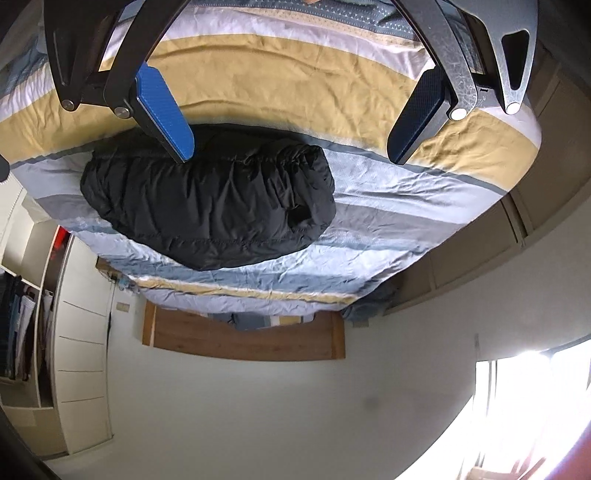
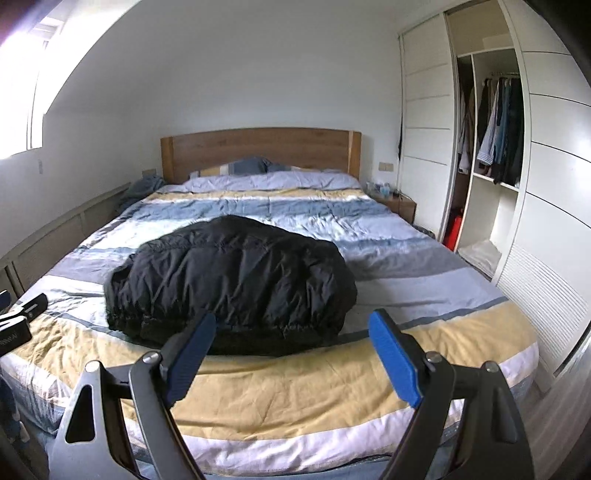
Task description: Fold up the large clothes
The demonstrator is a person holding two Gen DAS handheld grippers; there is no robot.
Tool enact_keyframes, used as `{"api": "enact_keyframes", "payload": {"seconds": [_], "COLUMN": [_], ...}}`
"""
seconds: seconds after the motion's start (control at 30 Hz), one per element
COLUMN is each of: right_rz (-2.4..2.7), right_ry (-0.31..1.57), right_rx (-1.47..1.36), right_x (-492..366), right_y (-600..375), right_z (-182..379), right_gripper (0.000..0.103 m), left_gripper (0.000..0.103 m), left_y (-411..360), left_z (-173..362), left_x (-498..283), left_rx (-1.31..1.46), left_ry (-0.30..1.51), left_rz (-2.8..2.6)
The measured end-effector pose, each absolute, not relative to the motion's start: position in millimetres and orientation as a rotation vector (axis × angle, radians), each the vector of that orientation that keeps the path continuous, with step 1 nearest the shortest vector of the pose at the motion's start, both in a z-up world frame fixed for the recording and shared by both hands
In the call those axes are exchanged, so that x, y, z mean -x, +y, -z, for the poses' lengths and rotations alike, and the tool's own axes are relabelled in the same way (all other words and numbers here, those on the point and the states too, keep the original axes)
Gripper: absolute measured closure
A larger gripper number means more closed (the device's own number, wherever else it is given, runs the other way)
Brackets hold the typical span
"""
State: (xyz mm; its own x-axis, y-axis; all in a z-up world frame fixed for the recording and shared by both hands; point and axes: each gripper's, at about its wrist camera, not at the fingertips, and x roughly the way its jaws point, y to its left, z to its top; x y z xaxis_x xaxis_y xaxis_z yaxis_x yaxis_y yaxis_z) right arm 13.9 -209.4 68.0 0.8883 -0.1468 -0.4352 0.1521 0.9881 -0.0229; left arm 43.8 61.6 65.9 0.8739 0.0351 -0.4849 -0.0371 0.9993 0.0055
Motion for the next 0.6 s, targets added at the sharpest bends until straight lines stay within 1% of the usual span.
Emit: {"api": "enact_keyframes", "payload": {"seconds": [0.37,0.6], "right_rz": [0.108,0.101], "right_ry": [0.419,0.391], "right_rx": [0.016,0.012], "right_x": [18,29], "right_y": [-191,-191], "right_z": [-75,-79], "right_gripper": [0.018,0.018], "left_gripper": [0.001,0.001], "left_y": [51,44], "left_z": [-70,-73], "left_x": [-10,-3], "left_rx": [0.010,-0.014], "left_ry": [0.484,0.469], "left_rz": [-0.020,-0.033]}}
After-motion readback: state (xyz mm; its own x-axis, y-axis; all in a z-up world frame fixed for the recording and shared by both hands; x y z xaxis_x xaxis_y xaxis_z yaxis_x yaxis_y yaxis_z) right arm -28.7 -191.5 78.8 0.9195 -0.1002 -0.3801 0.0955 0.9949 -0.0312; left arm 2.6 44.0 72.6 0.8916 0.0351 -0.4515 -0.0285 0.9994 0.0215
